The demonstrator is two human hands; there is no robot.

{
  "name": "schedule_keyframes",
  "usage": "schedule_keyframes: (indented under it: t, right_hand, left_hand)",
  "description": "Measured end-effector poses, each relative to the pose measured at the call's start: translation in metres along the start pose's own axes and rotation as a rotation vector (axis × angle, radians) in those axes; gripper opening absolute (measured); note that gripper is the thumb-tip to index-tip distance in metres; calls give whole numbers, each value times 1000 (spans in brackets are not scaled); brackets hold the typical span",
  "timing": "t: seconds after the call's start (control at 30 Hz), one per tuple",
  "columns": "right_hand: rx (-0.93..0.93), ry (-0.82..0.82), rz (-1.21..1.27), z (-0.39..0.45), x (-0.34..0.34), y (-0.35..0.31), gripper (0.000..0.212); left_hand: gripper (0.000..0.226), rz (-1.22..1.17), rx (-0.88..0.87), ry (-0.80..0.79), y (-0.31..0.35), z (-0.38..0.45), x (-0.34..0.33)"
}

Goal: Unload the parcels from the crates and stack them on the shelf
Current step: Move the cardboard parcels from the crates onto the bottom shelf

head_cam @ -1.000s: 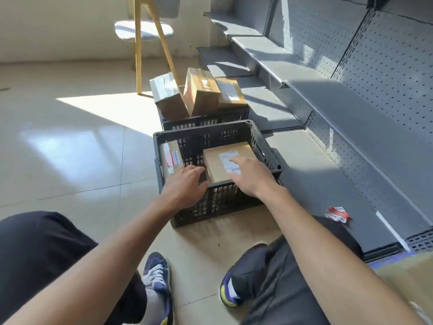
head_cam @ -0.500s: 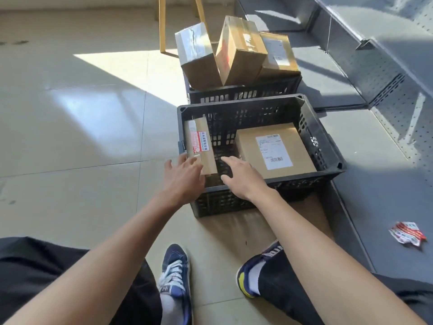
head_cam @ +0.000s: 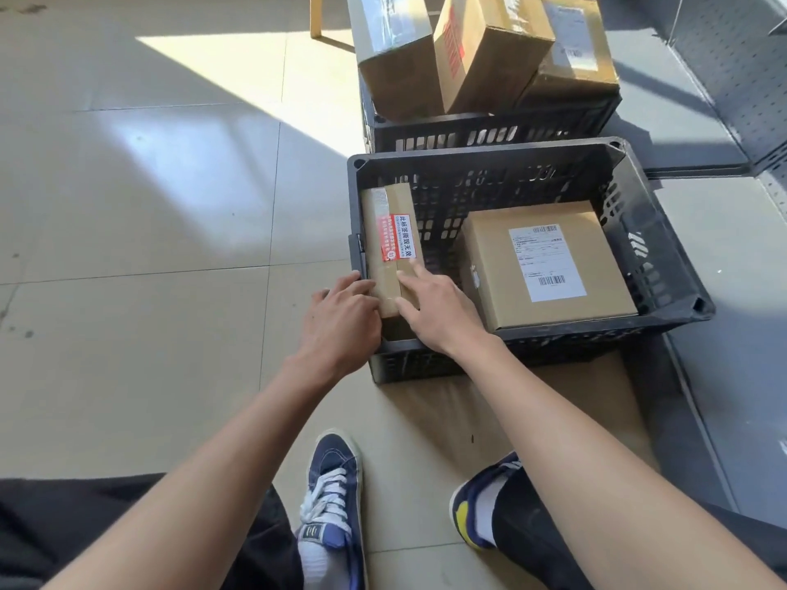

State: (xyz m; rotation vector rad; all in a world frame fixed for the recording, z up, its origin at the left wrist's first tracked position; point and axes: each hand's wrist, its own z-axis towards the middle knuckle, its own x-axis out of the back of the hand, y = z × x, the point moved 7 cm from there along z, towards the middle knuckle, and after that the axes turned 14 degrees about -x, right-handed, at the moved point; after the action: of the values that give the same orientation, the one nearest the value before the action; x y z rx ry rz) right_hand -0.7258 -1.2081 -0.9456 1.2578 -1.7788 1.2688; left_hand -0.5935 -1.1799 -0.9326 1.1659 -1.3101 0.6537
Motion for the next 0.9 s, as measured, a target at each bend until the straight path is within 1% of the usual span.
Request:
schedule_keyframes:
  t: [0.1, 0.17, 0.27, 0.37, 0.43, 0.57, 0.77, 0.9]
  right_hand:
    - [-66, 77, 36, 2, 3, 6, 57]
    - [-127, 102, 59, 4, 2, 10, 67]
    - [-200, 101, 82, 8, -4, 15, 85]
    - [-239, 69, 103, 9, -11, 19, 92]
    - [-260, 60, 126, 10, -14, 22, 92]
    - [-266, 117, 187, 10, -5, 24, 85]
    - [-231, 208, 224, -6, 27, 27, 81]
    - [-215, 270, 245, -26, 59, 30, 84]
  left_hand:
    - [36, -12, 6, 13, -2, -4, -5]
    - [35, -13, 9, 19, -2, -4, -7]
    - [35, -15, 13, 32, -1, -3, -6]
    - [34, -11, 15, 33, -2, -2, -5]
    - [33, -10, 16, 36, -3, -1, -5]
    - [32, -34, 14, 54, -3, 0, -3]
    - [43, -93, 22, 74, 7, -2, 8]
    - [45, -112, -5, 101, 23, -6, 26]
